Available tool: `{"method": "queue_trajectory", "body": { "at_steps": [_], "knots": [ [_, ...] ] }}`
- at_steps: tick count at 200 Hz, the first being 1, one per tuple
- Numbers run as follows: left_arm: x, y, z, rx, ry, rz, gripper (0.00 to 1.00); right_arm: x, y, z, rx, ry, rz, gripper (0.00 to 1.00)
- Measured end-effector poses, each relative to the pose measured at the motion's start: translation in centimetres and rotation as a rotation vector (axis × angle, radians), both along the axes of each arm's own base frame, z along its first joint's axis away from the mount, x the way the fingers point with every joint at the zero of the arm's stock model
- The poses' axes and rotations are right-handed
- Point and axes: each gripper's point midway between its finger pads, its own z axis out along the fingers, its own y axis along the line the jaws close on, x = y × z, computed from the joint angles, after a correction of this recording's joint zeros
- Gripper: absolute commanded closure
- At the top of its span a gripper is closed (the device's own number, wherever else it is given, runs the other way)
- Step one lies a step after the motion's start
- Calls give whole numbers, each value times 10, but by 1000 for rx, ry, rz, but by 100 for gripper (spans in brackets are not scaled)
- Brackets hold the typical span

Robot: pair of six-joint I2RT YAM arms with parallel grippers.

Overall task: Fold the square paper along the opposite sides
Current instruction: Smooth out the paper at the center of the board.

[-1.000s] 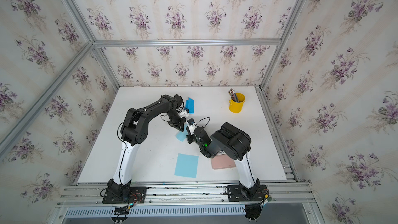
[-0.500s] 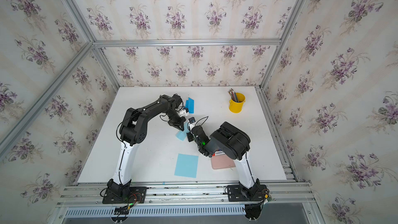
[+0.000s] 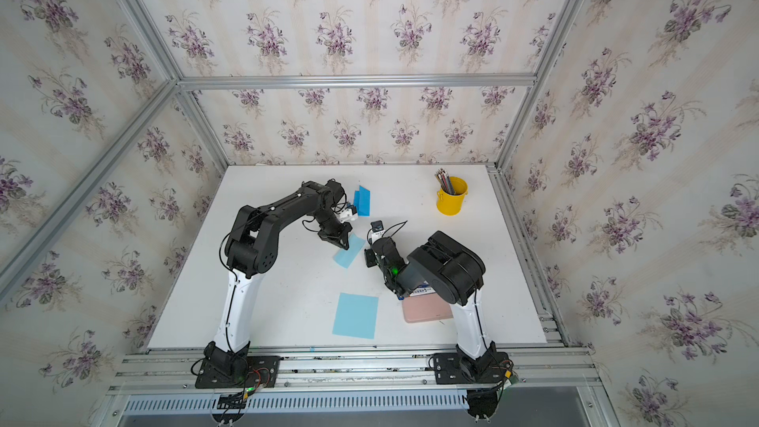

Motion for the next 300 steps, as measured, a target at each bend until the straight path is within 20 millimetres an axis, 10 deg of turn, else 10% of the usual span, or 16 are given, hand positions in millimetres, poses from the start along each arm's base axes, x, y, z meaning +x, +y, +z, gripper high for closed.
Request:
{"method": "queue_trajectory", "body": {
  "at_steps": [56,130,300],
  "knots": [
    [0,2,0,12,-2,6,100,6,24,36,108,-47,69,98],
    [0,1,-1,4,0,7,100,7,40,2,136,55,101,98],
    [2,5,-2,0,9,35,100,3,15,24,84,-4,65,99]
  ]
}}
